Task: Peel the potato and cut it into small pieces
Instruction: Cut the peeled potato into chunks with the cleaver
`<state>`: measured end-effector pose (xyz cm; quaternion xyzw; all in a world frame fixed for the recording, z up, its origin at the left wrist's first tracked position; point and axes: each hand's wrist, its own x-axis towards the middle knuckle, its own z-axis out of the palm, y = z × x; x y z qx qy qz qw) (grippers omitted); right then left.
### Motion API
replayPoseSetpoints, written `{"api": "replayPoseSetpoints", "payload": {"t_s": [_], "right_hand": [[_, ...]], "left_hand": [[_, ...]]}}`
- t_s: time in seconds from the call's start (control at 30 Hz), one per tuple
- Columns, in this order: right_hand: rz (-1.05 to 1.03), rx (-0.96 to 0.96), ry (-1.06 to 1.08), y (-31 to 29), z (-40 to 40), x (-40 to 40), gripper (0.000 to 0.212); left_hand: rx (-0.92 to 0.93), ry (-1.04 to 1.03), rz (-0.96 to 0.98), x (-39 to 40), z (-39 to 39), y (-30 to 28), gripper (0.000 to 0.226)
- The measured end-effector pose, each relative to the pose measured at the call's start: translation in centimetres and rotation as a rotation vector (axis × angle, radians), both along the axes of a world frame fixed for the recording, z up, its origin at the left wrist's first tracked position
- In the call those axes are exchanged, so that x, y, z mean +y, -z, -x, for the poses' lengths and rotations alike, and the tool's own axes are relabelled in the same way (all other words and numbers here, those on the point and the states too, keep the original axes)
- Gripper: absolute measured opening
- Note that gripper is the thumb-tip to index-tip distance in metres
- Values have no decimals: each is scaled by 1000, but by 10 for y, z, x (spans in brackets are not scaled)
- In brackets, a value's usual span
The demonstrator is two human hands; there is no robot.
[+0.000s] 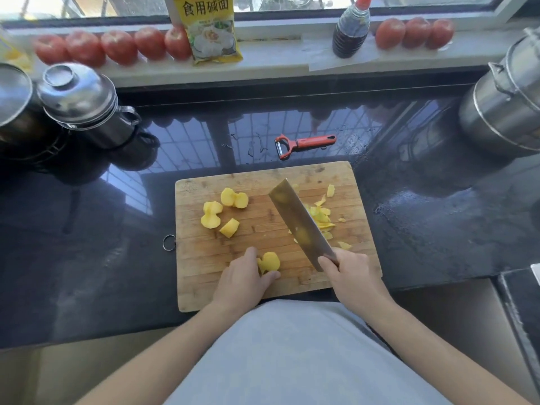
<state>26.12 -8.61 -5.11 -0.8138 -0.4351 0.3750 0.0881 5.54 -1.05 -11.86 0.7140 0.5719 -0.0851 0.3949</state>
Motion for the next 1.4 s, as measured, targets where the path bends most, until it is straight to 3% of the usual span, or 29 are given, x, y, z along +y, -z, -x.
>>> {"api": "replayPoseSetpoints", "payload": {"t_s": [0.1,0.4,0.53,0.7,1.2,1.4], "right_hand": [[-9,-8,-95,-2,8,-3,26],[42,-231,-515,5,20,-13,21],[34,-263,-558,8,17,-19,22],[131,-302,-566,6,18,-22,26],[245,-324,-566,13,17,-22,30],[274,-293,-551,18,21,-17,16]], "left_hand": [[-84,-161,131,-9,6,0,33],[-155,-295,89,-16,3,5,35],[-271,-543,186,-18,5,7,25],[-476,-795,620,-12,-6,3,27],[-380,-652,591,-9,-10,2,29],[-302,-575,567,-3,-11,-1,30]]}}
